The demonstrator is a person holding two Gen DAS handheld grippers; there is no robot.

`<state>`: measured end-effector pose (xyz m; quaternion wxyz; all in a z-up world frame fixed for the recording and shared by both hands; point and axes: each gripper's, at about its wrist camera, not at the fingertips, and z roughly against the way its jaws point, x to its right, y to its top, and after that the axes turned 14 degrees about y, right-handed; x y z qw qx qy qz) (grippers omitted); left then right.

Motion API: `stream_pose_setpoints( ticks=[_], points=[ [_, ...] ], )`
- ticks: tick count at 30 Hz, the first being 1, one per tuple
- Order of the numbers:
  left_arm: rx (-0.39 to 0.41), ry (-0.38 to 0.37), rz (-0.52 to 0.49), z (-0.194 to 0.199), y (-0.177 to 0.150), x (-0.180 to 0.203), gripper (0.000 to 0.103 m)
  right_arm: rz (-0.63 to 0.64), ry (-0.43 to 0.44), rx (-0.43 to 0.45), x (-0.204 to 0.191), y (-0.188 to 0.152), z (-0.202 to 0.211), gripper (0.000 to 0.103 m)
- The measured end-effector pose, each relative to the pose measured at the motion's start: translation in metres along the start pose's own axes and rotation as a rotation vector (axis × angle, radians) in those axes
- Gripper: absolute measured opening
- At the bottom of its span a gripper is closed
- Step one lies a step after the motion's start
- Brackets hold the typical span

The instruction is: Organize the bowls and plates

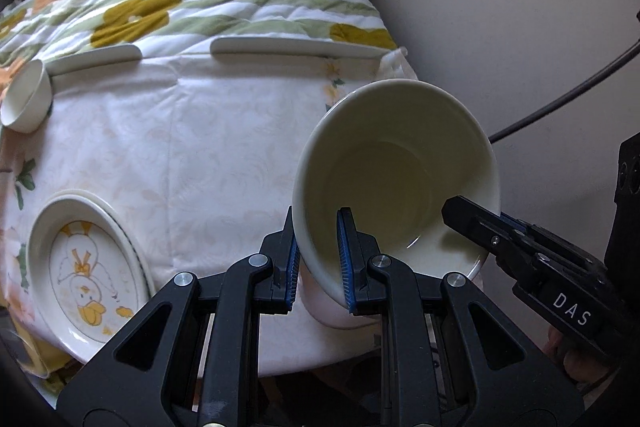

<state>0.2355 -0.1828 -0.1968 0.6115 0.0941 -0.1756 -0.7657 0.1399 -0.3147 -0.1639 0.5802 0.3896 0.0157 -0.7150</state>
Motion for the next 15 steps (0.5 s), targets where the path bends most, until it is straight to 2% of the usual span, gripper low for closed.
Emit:
stream_pose_setpoints(
  ticks=[8,15],
  points=[
    [-0.108,0.042,-0.144,-0.047,-0.010,0.028,0.015,-0.133,-0.031,-0.035,0.047,-0.027,-0.019,0.017],
    [-0.137,0.087,-0.260,-0.072,-0.015,0.041,0.015,-0.219,-0.056,-0.056,0.067,-0.042,-0.032,0.017]
  ],
)
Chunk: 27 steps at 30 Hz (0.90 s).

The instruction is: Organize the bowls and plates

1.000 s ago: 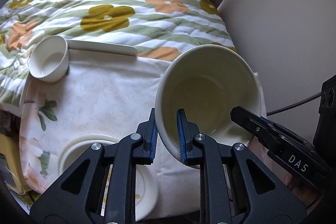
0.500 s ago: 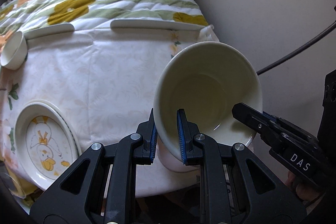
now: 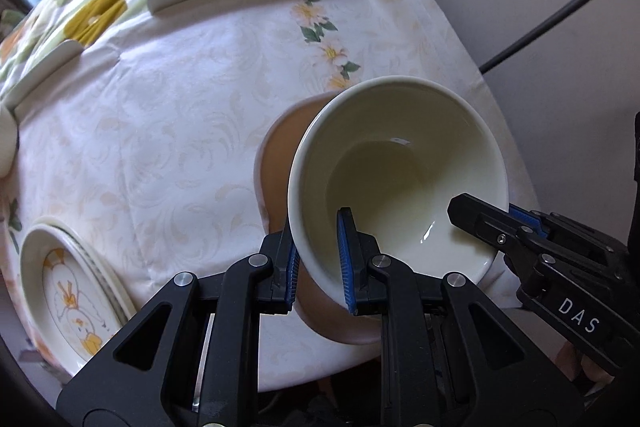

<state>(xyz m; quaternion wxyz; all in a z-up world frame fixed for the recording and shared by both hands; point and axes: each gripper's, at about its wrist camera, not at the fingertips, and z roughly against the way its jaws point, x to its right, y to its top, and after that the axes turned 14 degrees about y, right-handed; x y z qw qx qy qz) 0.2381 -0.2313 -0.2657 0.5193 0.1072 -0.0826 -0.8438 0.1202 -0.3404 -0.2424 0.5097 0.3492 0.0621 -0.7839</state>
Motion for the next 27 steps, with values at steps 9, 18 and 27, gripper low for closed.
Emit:
stream_pose_setpoints(
  ticks=[9,18,27],
  points=[
    [-0.010,0.043,-0.081,-0.016,0.003,0.015,0.015,-0.047,-0.027,-0.012,0.013,-0.004,-0.010,0.017],
    [0.010,0.082,-0.123,-0.022,0.002,0.020,0.015,-0.050,-0.041,-0.008,0.014,-0.007,-0.012,0.017],
    [0.038,0.139,-0.144,-0.017,0.001,0.028,0.015,-0.044,-0.037,-0.001,0.013,-0.011,-0.009,0.016]
  ],
)
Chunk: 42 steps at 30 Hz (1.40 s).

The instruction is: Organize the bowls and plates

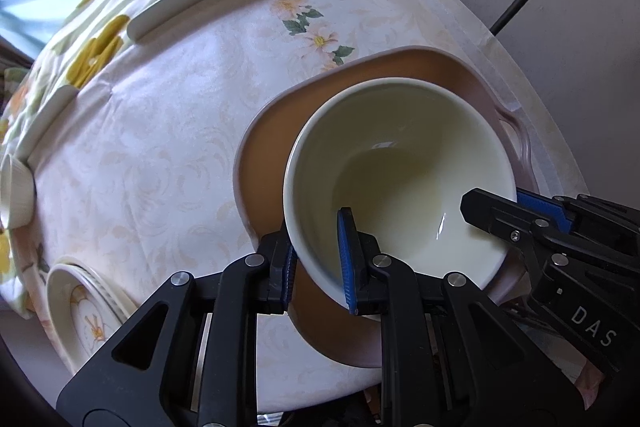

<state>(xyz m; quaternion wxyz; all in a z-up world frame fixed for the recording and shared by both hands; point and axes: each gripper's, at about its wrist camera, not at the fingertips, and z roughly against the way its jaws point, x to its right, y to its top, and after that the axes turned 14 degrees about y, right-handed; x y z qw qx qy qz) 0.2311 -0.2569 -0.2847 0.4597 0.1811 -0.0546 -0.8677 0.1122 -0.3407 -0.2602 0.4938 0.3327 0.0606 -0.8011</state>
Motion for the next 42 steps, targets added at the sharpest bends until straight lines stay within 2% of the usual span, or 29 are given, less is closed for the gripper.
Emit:
stream_pose_setpoints(
  ticks=[3,6,15,17,22,27,28,30,31,32,33,34,35,36,39,42],
  points=[
    [0.012,0.043,-0.015,0.003,0.000,0.004,0.016,0.007,0.000,0.004,-0.002,-0.001,0.003,0.017],
    [0.034,0.078,-0.016,0.011,0.000,0.005,0.021,0.021,-0.002,0.017,-0.005,-0.002,0.008,0.017],
    [0.086,0.073,0.037,0.043,-0.001,-0.006,0.022,0.064,0.009,0.063,-0.013,-0.002,0.034,0.017],
    [0.115,0.068,0.073,0.059,-0.002,-0.015,0.022,0.105,0.015,0.078,-0.022,0.000,0.044,0.017],
    [0.199,0.040,0.236,0.104,-0.012,-0.060,0.022,0.256,0.064,0.106,-0.057,0.007,0.066,0.017],
    [0.293,0.107,0.419,0.149,-0.042,-0.117,0.022,0.436,0.140,0.105,-0.104,0.013,0.070,0.017],
    [0.306,0.120,0.452,0.156,-0.049,-0.128,0.027,0.474,0.165,0.103,-0.115,0.014,0.069,0.017],
    [0.336,0.161,0.529,0.170,-0.066,-0.153,0.059,0.543,0.206,0.091,-0.140,0.017,0.063,0.017],
    [0.350,0.191,0.565,0.175,-0.074,-0.163,0.092,0.570,0.220,0.086,-0.151,0.018,0.059,0.017],
    [0.370,0.225,0.602,0.181,-0.082,-0.174,0.103,0.599,0.236,0.080,-0.163,0.019,0.055,0.025],
    [0.393,0.250,0.633,0.186,-0.090,-0.184,0.103,0.621,0.255,0.076,-0.176,0.021,0.052,0.045],
    [0.396,0.262,0.658,0.188,-0.097,-0.196,0.103,0.637,0.279,0.073,-0.188,0.023,0.048,0.060],
    [0.384,0.267,0.681,0.188,-0.102,-0.208,0.103,0.651,0.306,0.071,-0.200,0.025,0.044,0.086],
    [0.361,0.266,0.716,0.185,-0.107,-0.223,0.103,0.664,0.330,0.068,-0.211,0.027,0.039,0.094],
    [0.315,0.243,0.827,0.173,-0.125,-0.262,0.103,0.715,0.357,0.027,-0.250,0.036,0.017,0.094],
    [0.273,0.210,0.931,0.154,-0.142,-0.301,0.103,0.775,0.335,-0.023,-0.283,0.044,-0.012,0.094]
  ],
)
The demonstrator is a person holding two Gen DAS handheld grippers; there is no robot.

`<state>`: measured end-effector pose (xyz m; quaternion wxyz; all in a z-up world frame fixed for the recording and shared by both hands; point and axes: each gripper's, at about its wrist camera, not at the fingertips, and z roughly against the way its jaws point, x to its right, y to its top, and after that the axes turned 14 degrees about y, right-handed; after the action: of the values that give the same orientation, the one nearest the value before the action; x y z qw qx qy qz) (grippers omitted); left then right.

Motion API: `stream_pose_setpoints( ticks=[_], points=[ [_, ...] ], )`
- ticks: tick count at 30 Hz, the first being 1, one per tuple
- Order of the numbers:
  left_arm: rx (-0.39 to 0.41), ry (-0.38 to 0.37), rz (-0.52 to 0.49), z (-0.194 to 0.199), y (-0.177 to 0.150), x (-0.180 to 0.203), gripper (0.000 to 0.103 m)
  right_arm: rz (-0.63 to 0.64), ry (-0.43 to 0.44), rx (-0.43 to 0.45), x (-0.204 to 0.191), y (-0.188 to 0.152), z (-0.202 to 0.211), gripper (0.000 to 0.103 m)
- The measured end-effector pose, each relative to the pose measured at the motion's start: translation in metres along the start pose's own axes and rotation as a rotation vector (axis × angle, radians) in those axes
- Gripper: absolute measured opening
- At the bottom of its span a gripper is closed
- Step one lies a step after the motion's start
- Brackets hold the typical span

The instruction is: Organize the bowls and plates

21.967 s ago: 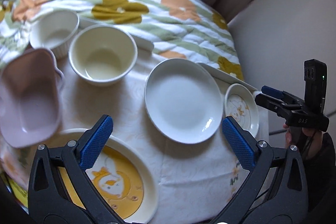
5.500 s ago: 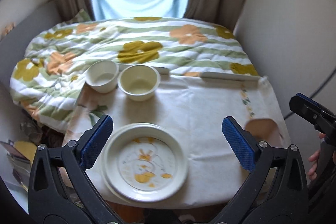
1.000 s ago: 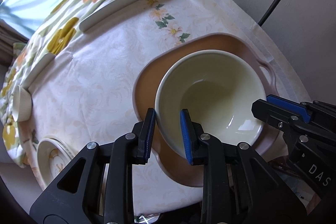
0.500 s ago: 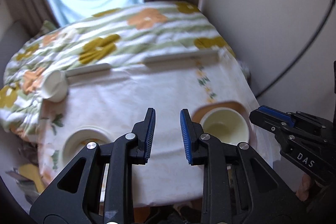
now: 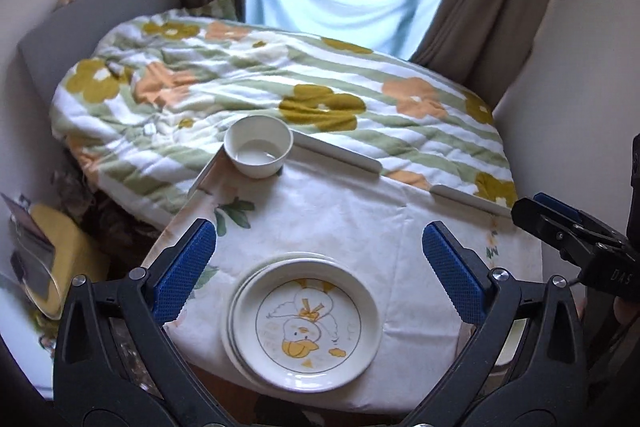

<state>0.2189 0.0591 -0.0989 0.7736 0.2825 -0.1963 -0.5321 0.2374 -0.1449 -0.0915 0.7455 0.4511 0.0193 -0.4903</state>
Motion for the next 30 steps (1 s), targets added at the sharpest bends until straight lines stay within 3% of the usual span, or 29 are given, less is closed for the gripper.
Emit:
stream_pose_setpoints(
  ticks=[4,12,13,17,21,30],
  points=[
    [-0.074,0.000,0.124,-0.048,0.020,-0.043,0.103,0.041,-0.034,-0.033,-0.005,0.027,-0.045,0.094],
    [-0.218,-0.014,0.218,-0.173,0.047,-0.077,0.100,-0.052,0.065,-0.199,0.023,0.068,-0.183,0.094],
    [-0.233,-0.019,0.219,-0.189,0.049,-0.079,0.095,-0.054,0.071,-0.212,0.025,0.069,-0.197,0.093],
    [-0.309,-0.042,0.224,-0.248,0.055,-0.083,0.084,-0.097,0.105,-0.286,0.041,0.068,-0.259,0.069],
    [-0.349,-0.057,0.224,-0.285,0.059,-0.082,0.077,-0.195,0.137,-0.322,0.059,0.060,-0.304,0.065],
    [-0.408,-0.091,0.216,-0.329,0.060,-0.080,0.027,-0.243,0.127,-0.373,0.071,0.059,-0.349,0.040]
  ],
)
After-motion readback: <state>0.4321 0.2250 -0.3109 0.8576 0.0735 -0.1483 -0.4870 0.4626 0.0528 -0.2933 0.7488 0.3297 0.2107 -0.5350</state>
